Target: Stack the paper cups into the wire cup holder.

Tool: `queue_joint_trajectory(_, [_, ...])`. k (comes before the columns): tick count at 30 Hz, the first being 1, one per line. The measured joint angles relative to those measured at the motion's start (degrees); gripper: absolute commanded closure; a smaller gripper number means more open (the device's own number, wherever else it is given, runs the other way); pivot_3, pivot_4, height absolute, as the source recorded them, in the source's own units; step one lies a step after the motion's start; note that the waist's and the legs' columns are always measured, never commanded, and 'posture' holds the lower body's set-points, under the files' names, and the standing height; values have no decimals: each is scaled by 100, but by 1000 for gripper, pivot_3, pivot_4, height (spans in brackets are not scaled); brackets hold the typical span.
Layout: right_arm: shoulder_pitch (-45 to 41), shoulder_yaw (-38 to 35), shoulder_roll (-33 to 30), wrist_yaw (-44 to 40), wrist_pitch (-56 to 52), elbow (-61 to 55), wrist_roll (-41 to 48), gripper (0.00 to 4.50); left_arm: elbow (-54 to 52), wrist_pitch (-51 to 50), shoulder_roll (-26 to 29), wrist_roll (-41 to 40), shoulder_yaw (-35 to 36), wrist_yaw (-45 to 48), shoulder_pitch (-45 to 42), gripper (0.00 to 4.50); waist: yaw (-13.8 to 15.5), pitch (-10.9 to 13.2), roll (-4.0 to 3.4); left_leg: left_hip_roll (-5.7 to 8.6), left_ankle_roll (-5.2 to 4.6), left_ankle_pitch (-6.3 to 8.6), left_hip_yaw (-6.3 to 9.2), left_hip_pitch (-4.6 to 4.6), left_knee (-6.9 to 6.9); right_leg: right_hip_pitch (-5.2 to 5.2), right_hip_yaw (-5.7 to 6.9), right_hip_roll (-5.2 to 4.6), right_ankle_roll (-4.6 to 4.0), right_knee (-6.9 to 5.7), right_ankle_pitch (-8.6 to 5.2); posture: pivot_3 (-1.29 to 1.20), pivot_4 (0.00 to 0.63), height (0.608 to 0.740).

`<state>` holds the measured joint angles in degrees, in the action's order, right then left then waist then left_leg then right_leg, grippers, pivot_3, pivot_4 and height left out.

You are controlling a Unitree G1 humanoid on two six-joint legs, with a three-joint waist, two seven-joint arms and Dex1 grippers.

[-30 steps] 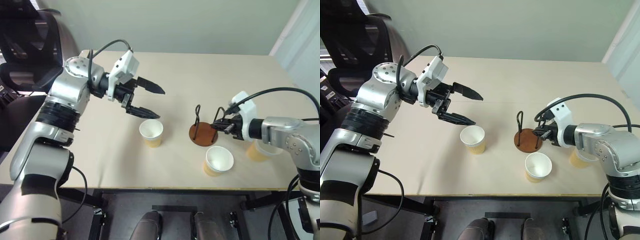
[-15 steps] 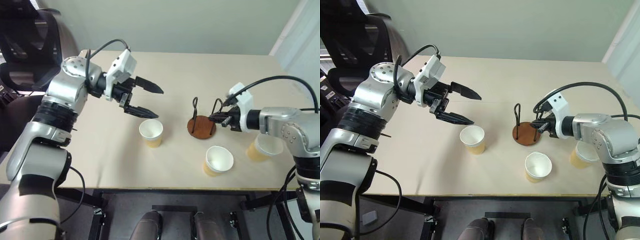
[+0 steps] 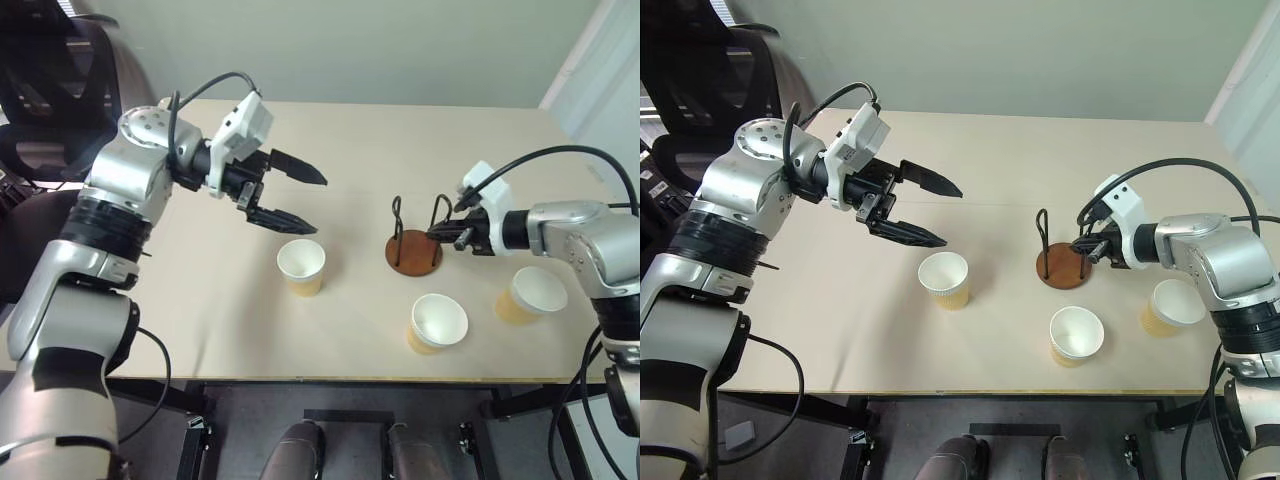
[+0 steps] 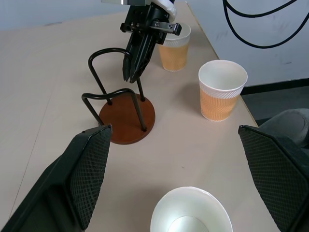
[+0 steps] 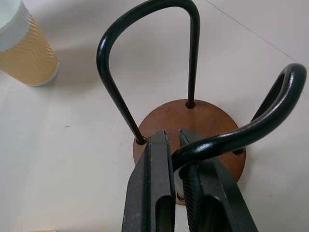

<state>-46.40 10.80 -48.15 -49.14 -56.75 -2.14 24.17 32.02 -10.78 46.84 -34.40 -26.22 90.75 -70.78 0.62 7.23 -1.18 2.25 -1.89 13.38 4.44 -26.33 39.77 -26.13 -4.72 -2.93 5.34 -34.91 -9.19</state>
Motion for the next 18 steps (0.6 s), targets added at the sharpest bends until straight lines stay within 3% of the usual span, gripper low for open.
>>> queue_joint_trajectory(4, [-17, 155, 0, -239, 238, 140, -197, 3454, -46, -38, 13, 0, 14, 1, 1, 0, -2, 0, 0, 0, 0, 0, 1, 0, 0, 0, 1, 0, -1, -1, -1, 0, 150, 740])
queue_joint_trajectory(13, [-16, 182, 0, -571, 356, 239, -337, 167, -64, -66, 14, 20, 74, 2, 43, 0, -2, 0, 0, 0, 1, -1, 1, 1, 0, 1, 1, 0, -6, -2, -3, 0, 150, 740])
queue_joint_trajectory(18, [-108, 176, 52, -454, 558, 718, -636, 8, -49, -50, 12, 47, 104, 2, 97, 0, -3, 0, 0, 0, 1, -1, 1, 1, 1, 0, 0, -1, -6, -3, -1, 0, 150, 740])
